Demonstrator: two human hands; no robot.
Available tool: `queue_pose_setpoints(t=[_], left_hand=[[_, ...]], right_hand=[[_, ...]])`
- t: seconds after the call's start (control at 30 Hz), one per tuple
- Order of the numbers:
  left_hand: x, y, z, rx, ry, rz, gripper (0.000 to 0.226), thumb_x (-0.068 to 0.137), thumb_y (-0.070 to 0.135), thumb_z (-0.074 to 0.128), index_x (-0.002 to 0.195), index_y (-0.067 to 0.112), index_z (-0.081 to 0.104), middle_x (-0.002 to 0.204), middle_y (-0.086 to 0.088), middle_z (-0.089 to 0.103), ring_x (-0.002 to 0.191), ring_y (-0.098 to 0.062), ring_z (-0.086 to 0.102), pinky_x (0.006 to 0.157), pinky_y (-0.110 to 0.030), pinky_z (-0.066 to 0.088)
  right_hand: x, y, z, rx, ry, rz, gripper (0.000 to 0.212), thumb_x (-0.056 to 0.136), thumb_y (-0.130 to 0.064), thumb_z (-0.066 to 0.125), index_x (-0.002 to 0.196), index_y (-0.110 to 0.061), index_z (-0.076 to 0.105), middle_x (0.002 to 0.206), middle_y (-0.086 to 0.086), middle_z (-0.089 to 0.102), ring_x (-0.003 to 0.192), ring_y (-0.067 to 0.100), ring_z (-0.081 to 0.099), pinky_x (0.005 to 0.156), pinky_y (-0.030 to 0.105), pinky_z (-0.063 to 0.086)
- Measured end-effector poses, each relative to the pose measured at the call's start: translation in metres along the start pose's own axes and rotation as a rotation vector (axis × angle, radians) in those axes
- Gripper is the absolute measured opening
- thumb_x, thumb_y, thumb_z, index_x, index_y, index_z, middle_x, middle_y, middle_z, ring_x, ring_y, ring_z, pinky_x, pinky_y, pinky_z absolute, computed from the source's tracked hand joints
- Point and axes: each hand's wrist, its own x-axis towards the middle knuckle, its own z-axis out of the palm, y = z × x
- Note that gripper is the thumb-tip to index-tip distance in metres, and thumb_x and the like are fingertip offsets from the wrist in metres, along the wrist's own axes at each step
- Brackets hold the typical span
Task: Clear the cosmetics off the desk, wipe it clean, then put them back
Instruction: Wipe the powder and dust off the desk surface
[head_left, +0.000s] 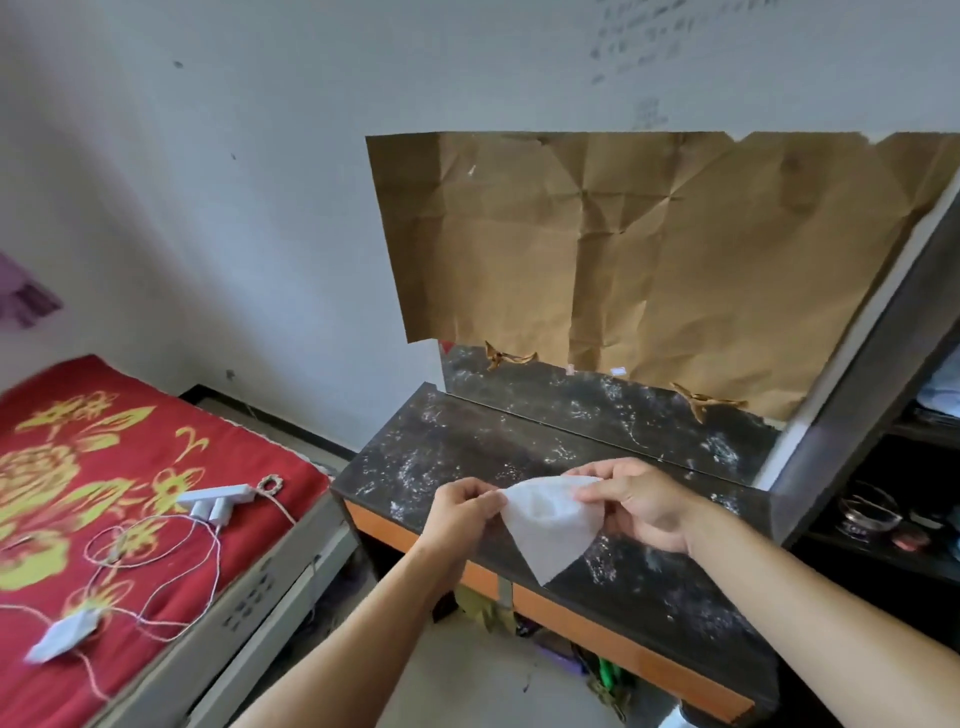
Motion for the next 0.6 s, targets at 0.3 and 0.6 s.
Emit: queue_pose_setpoints(t=[0.3,0.6], left_hand=[[0.046,-0.025,-0.072,-0.138,0.026,-0.08,0.027,0.076,-0.015,0.055,0.061,0.008,0.05,0.059,-0.008,0.055,0.061,-0.025,0.056,0.06,-0.034,0.048],[0.16,-0.015,-0.139,-0.428,0.271,-0.233,0.016,0.066,-0.006,0.043,0.062,0.01,0.045,0.075,-0.017,0.048,0.069,-0.032,0.051,0.062,-0.041,0.044]], right_hand=[[0.11,0.003,0.047,0.074,0.196,-0.042,0.009,0.093,-0.012,0.056,0.089,-0.009,0.064,0.085,0.01,0.062,0.076,0.022,0.056,0.061,0.032,0.047],[0.245,-0.018,0.082,0.215,-0.095,0.133,0.012,0.086,-0.004,0.055,0.096,-0.003,0.061,0.094,0.019,0.061,0.082,0.026,0.06,0.069,0.034,0.051]])
